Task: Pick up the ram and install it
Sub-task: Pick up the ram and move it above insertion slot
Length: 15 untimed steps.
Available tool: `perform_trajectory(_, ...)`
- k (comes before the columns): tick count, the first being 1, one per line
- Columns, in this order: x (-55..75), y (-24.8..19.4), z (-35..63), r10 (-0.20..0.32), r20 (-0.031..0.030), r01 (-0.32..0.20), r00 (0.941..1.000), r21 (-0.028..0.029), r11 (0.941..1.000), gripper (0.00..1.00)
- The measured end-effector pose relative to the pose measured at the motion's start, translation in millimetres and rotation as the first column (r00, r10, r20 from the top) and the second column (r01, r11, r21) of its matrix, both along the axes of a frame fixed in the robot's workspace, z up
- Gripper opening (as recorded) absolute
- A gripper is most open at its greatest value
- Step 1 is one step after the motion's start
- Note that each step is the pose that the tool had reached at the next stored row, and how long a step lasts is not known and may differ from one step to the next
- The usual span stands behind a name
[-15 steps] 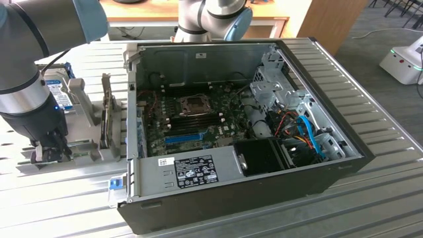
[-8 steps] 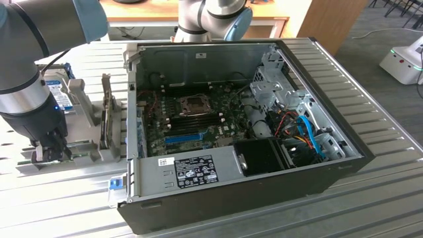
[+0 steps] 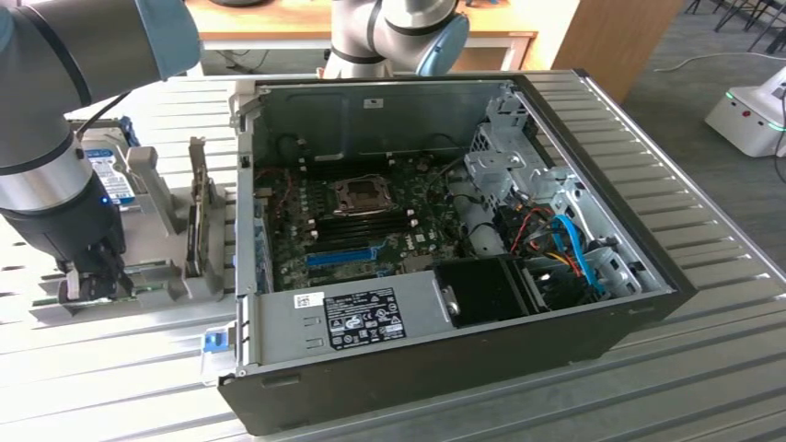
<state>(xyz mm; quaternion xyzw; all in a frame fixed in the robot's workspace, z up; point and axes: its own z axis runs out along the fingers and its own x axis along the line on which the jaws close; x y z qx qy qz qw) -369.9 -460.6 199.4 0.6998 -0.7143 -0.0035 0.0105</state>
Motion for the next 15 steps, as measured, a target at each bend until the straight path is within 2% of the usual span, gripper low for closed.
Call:
perform_trajectory(8,0.0,0.0,0.6,0.0,0.0,0.0,1.0,0.0001,1.0,0.12)
perform_trajectory(15,0.0,0.0,14.8,0.0,0.0,0.0,1.0,0.0026,1.0,0.12)
